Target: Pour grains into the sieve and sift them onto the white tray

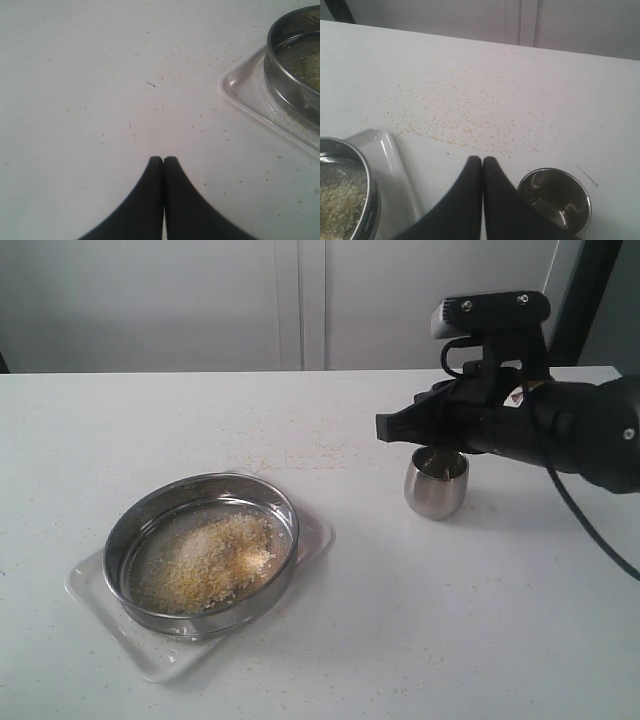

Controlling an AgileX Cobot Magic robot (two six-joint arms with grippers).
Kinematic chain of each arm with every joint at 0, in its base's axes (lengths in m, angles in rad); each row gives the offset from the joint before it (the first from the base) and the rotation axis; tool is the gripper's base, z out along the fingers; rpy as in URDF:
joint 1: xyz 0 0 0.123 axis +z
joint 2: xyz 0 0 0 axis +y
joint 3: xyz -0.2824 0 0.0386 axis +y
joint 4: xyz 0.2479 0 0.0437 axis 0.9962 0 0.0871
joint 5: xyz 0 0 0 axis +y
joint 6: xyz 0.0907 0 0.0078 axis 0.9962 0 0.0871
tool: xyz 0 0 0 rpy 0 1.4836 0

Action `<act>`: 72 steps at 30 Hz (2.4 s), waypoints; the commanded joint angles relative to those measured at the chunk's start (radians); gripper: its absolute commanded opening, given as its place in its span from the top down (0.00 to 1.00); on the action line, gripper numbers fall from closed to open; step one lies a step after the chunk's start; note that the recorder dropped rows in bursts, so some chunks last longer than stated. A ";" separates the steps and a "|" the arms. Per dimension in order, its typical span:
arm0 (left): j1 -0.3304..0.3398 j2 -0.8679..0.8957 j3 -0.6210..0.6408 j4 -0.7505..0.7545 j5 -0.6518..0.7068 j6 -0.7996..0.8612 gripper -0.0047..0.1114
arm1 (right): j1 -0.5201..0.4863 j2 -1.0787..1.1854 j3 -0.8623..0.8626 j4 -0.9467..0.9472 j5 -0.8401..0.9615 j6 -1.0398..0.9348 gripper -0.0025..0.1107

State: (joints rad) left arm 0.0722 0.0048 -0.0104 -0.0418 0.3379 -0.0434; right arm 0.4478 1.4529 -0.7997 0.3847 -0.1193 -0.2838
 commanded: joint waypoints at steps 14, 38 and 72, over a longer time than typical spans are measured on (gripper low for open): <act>-0.005 -0.005 0.010 -0.010 0.017 0.003 0.96 | -0.012 -0.269 -0.002 0.000 0.474 -0.027 0.98; -0.005 -0.005 0.010 -0.010 0.017 0.003 0.96 | -0.240 -0.508 0.025 -0.319 0.906 0.321 0.98; -0.005 -0.005 0.010 -0.010 0.017 0.003 0.96 | -0.240 -1.301 0.352 -0.363 0.737 0.334 0.98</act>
State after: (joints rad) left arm 0.0722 0.0048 -0.0104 -0.0418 0.3379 -0.0434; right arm 0.2154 0.1689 -0.4564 0.0259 0.6458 0.0443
